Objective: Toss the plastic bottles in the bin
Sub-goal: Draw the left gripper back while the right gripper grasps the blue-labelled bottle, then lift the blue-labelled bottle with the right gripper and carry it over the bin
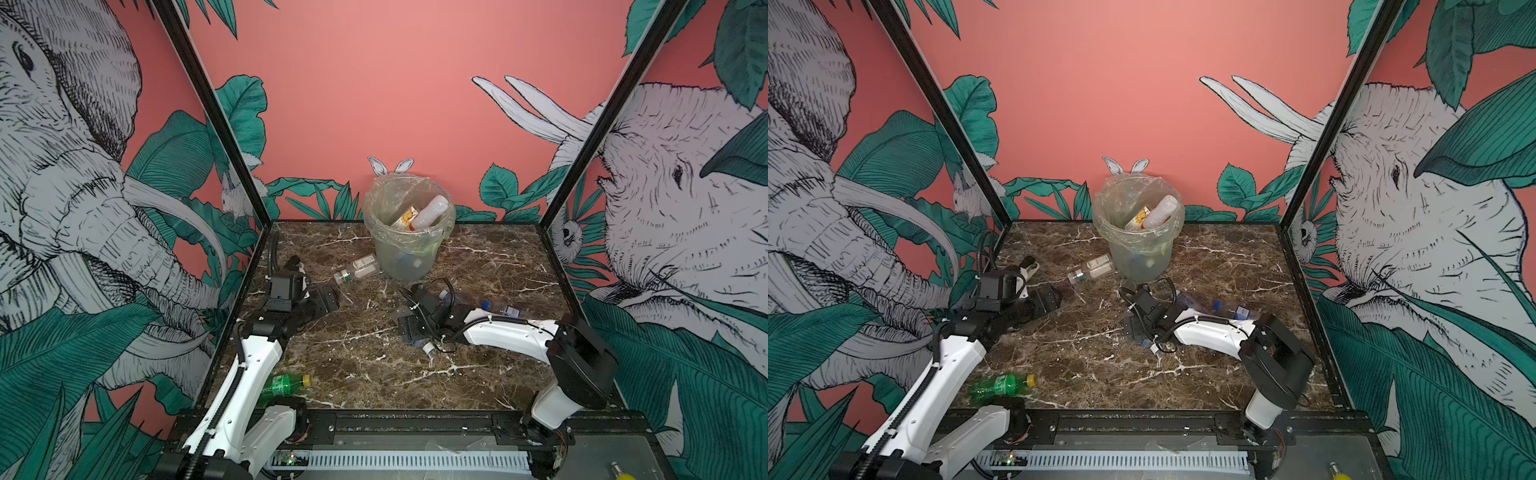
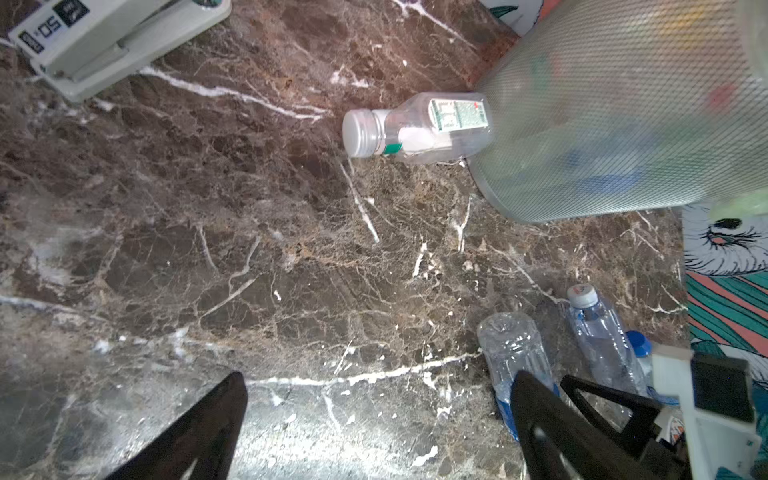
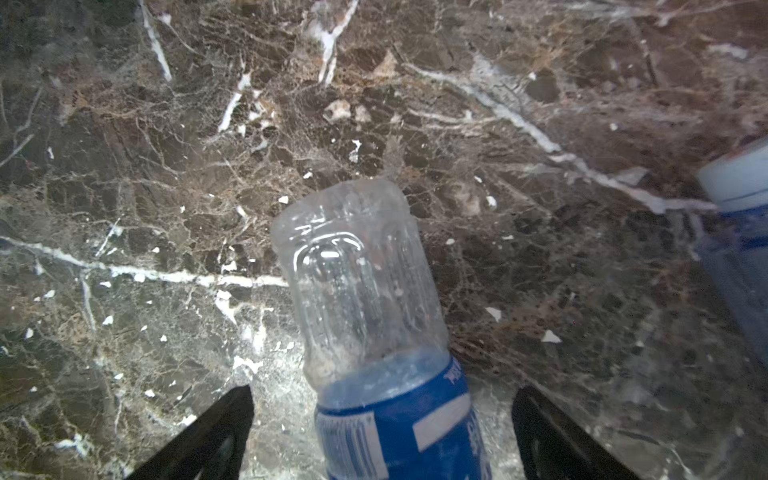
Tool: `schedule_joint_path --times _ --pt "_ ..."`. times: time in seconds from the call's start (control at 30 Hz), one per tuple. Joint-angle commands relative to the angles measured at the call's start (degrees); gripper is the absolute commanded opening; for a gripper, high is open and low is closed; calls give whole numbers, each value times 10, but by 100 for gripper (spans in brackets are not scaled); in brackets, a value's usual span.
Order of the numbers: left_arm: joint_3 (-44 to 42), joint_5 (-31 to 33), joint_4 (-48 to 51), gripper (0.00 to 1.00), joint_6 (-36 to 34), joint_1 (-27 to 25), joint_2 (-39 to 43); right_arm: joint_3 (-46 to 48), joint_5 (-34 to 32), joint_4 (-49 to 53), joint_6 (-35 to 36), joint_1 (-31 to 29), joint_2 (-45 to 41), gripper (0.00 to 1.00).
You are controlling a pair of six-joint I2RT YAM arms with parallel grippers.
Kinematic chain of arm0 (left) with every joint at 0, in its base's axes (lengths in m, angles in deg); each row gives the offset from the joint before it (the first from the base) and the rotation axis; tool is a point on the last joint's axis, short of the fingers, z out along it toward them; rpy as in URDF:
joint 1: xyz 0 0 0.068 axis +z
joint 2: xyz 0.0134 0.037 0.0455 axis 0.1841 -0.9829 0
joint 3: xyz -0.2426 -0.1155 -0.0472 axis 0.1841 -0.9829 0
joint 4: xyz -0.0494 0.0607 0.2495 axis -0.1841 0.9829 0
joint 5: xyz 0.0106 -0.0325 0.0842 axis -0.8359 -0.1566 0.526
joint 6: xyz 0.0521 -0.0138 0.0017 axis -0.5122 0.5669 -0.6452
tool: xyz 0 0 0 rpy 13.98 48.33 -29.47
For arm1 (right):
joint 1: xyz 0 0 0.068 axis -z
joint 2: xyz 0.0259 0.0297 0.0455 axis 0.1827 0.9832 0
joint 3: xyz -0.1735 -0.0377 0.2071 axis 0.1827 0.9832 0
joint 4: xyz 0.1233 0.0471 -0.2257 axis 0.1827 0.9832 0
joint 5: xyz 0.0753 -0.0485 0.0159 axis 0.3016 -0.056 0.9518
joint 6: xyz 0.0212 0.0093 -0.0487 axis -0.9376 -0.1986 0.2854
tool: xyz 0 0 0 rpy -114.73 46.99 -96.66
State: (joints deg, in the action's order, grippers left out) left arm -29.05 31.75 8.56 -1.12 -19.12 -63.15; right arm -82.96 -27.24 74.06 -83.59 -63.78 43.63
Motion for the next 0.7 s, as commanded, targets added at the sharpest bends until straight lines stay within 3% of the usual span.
schedule_joint_path --times 0.0,0.2,0.37,0.67 --pt "-27 13 22 99 13 3 21 -17 11 -13 15 -4 23 95" --pt "-57 8 22 99 19 3 40 -28 -2 -11 22 -4 57 84" --pt "-75 12 17 99 21 3 44 -17 -5 -14 16 -5 43 69" --pt "-89 18 15 99 19 3 47 9 -35 9 -2 -11 -114 63"
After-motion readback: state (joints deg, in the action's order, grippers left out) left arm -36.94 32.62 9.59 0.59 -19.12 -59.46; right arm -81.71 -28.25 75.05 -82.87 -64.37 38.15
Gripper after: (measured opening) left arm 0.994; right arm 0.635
